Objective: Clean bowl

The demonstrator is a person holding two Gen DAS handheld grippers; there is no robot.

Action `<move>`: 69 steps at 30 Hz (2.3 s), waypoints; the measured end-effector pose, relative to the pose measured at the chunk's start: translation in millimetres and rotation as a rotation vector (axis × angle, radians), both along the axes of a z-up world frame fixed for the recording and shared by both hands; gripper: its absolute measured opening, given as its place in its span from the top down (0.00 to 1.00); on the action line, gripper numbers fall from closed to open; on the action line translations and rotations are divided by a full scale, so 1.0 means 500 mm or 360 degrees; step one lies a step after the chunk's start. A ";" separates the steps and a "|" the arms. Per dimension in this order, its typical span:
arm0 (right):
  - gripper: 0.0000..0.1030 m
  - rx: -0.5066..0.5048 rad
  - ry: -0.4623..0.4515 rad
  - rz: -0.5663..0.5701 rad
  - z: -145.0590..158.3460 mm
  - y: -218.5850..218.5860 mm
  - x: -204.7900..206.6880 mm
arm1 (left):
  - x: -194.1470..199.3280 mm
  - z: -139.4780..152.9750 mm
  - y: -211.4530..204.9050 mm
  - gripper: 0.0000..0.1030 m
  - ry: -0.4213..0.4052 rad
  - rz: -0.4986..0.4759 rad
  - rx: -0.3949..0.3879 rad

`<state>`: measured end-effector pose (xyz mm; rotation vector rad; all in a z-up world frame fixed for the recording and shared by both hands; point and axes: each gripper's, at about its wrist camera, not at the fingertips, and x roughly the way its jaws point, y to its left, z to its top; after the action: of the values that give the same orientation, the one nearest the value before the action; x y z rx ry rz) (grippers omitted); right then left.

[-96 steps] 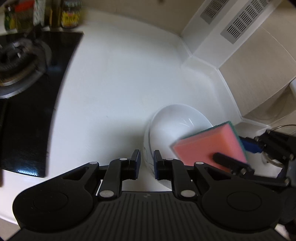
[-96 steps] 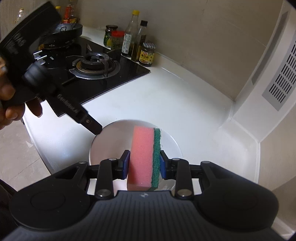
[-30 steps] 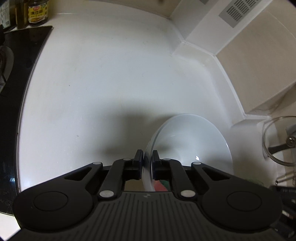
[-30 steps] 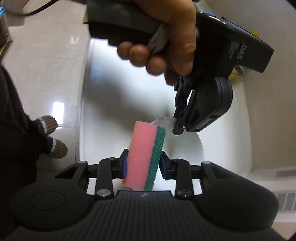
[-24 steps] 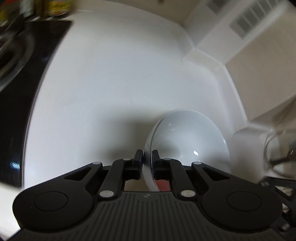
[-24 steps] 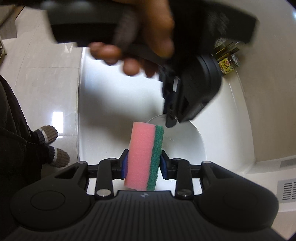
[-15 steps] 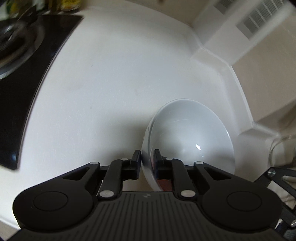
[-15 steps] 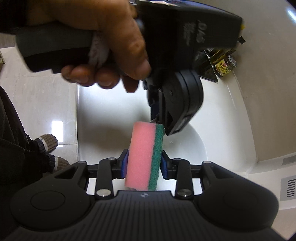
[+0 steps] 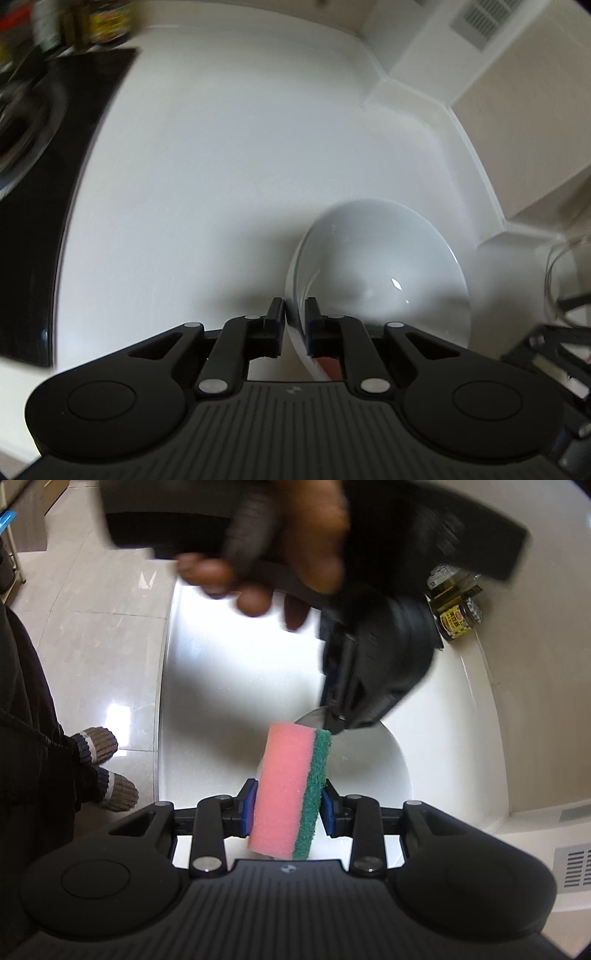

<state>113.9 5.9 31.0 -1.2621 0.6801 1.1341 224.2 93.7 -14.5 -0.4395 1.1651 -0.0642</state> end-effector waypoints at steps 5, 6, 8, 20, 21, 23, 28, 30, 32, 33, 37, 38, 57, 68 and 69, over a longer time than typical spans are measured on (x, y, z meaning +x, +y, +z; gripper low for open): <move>0.71 0.0015 -0.0006 -0.0042 -0.001 0.010 0.001 | 0.007 -0.017 0.004 0.86 -0.0016 0.0023 0.0014; 0.71 0.0006 -0.0015 -0.0021 -0.001 0.012 -0.001 | 0.021 -0.018 -0.001 0.87 -0.0021 -0.0028 0.0043; 0.71 -0.0025 -0.0037 0.0038 -0.002 0.014 -0.008 | 0.033 -0.014 -0.002 0.88 -0.0018 -0.0133 0.0085; 0.71 -0.0200 -0.0071 0.0136 0.004 0.032 -0.013 | 0.058 -0.006 0.005 0.86 0.0010 -0.0171 0.0040; 0.71 -0.0199 -0.0061 0.0122 -0.006 0.033 -0.016 | 0.046 -0.004 0.009 0.84 0.0005 -0.0144 0.0036; 0.71 -0.0197 -0.0042 0.0095 -0.011 0.033 -0.015 | 0.024 -0.002 0.011 0.81 -0.0011 -0.0095 0.0034; 0.70 -0.0201 -0.0040 0.0067 -0.030 0.037 -0.009 | -0.007 -0.011 0.006 0.81 -0.0027 -0.0014 0.0037; 0.71 -0.0191 -0.0033 0.0058 -0.027 0.043 -0.012 | 0.005 -0.020 -0.003 0.83 -0.0031 -0.0007 0.0081; 0.71 -0.0179 -0.0032 0.0070 -0.028 0.050 -0.017 | 0.019 -0.019 -0.009 0.87 -0.0042 -0.0060 0.0130; 0.71 -0.0182 -0.0032 0.0083 -0.029 0.048 -0.018 | 0.029 -0.019 -0.007 0.87 -0.0042 -0.0113 0.0134; 0.71 -0.0220 -0.0039 0.0135 -0.030 0.041 -0.014 | 0.067 -0.019 -0.002 0.87 -0.0033 -0.0316 0.0139; 0.71 -0.0238 -0.0047 0.0155 -0.030 0.040 -0.014 | 0.080 -0.018 -0.008 0.87 -0.0034 -0.0376 0.0162; 0.71 -0.0156 0.0013 -0.0005 -0.037 0.045 0.009 | 0.031 -0.015 0.001 0.81 -0.0036 -0.0074 0.0045; 0.71 -0.0254 -0.0151 0.0174 -0.055 0.049 -0.017 | 0.162 -0.024 -0.005 0.90 0.0023 -0.0364 0.0092; 0.71 -0.0241 -0.0135 0.0145 -0.057 0.052 -0.013 | 0.172 -0.024 -0.003 0.89 0.0030 -0.0367 0.0085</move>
<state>107.3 31.8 2.6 -1.4744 0.6602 1.1123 310.4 92.2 -26.4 -0.2574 1.2296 -0.2290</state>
